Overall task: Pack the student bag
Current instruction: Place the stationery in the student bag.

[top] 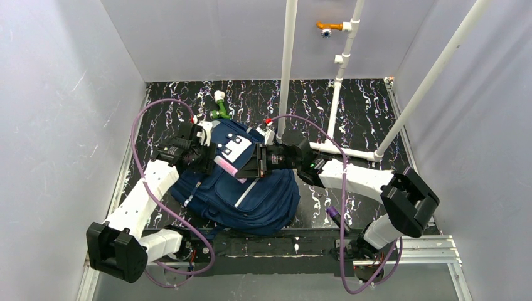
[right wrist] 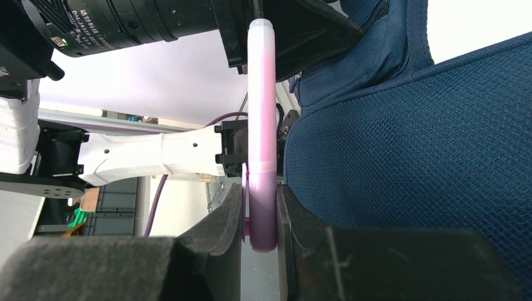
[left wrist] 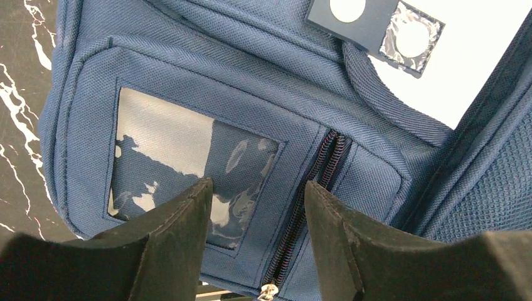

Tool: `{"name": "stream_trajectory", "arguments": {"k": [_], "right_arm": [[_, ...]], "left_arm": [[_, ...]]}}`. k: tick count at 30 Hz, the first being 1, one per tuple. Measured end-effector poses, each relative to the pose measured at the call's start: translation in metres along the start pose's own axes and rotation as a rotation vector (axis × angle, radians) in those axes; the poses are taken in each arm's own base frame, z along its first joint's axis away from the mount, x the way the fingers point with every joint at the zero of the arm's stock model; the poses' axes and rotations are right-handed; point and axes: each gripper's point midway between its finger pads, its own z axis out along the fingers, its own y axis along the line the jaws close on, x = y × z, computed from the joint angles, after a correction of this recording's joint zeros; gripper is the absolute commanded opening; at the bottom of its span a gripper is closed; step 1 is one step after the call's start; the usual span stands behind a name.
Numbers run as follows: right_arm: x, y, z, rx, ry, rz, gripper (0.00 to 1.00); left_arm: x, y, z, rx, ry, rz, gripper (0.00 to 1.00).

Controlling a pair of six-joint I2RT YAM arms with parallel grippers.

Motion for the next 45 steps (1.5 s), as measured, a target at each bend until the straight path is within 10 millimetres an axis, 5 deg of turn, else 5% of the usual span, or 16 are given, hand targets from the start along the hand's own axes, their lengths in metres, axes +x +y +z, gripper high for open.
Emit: {"name": "stream_trajectory", "arguments": {"k": [3, 6, 14, 23, 30, 38, 41, 45], "right_arm": [[0.002, -0.002, 0.002, 0.001, 0.008, 0.004, 0.01], [0.004, -0.004, 0.004, 0.002, 0.015, 0.009, 0.01], [0.017, -0.007, 0.013, 0.026, 0.055, 0.019, 0.01], [0.009, -0.012, 0.019, 0.151, 0.077, 0.051, 0.01], [0.016, -0.036, 0.038, 0.21, 0.136, 0.102, 0.01], [0.009, -0.037, 0.065, 0.191, 0.137, 0.121, 0.01], [-0.002, -0.039, 0.083, 0.189, 0.098, 0.126, 0.56], [-0.026, -0.034, 0.111, 0.147, 0.046, 0.085, 0.8]], "left_arm": [[0.001, 0.003, 0.001, -0.021, -0.002, 0.006, 0.44], [0.0, 0.004, 0.002, -0.053, 0.0, 0.029, 0.22], [-0.008, 0.002, -0.007, -0.086, -0.064, 0.052, 0.01], [-0.017, 0.003, -0.031, -0.072, -0.169, 0.022, 0.0], [-0.018, 0.001, -0.034, -0.061, -0.18, 0.009, 0.0], [-0.018, -0.002, -0.036, -0.04, -0.191, -0.003, 0.0], [-0.019, -0.004, -0.038, -0.031, -0.2, -0.017, 0.0], [-0.019, -0.003, -0.039, -0.035, -0.213, -0.027, 0.0]]}}
